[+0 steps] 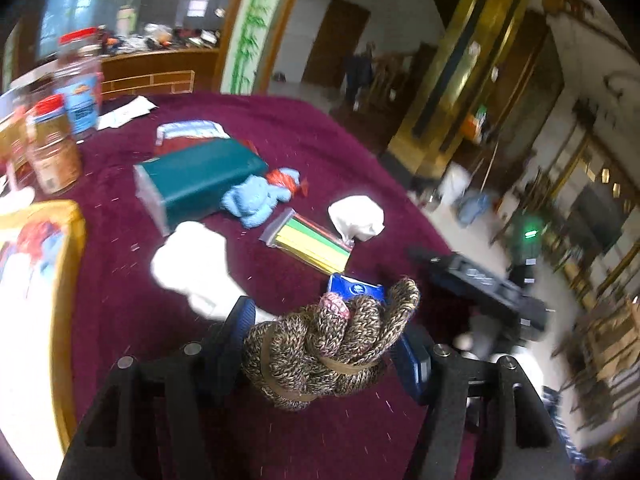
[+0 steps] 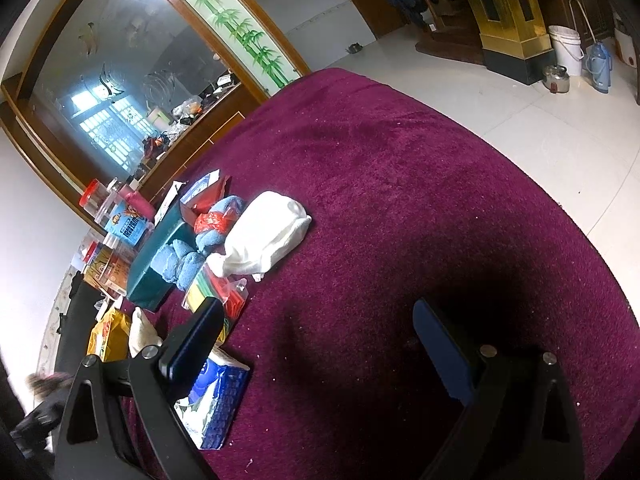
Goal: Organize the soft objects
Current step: 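Carry the knit glove toward the tray with the left gripper while the right grasps the blue Vinda pack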
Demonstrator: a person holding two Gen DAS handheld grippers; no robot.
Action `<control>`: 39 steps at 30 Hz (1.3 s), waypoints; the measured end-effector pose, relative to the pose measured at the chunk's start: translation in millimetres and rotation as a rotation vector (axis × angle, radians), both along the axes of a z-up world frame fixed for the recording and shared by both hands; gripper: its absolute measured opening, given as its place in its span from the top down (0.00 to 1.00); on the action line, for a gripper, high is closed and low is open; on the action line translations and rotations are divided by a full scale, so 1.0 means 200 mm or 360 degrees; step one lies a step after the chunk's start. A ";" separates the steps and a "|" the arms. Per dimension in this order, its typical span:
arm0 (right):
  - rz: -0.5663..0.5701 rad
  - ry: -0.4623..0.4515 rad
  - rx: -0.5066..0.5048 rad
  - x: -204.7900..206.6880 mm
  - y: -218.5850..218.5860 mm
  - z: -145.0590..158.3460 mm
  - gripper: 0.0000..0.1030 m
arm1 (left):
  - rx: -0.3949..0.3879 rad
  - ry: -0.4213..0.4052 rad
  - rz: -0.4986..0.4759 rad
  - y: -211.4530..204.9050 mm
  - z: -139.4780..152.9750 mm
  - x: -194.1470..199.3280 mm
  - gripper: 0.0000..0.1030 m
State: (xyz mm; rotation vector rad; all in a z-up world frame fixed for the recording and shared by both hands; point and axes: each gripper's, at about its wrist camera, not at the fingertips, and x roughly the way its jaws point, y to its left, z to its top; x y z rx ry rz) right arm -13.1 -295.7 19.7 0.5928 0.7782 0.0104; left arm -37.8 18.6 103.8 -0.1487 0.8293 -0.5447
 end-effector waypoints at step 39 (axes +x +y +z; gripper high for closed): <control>0.0349 0.0310 -0.0488 -0.07 0.67 0.17 0.45 | -0.0415 0.0150 0.0861 1.35 -0.27 -0.54 0.34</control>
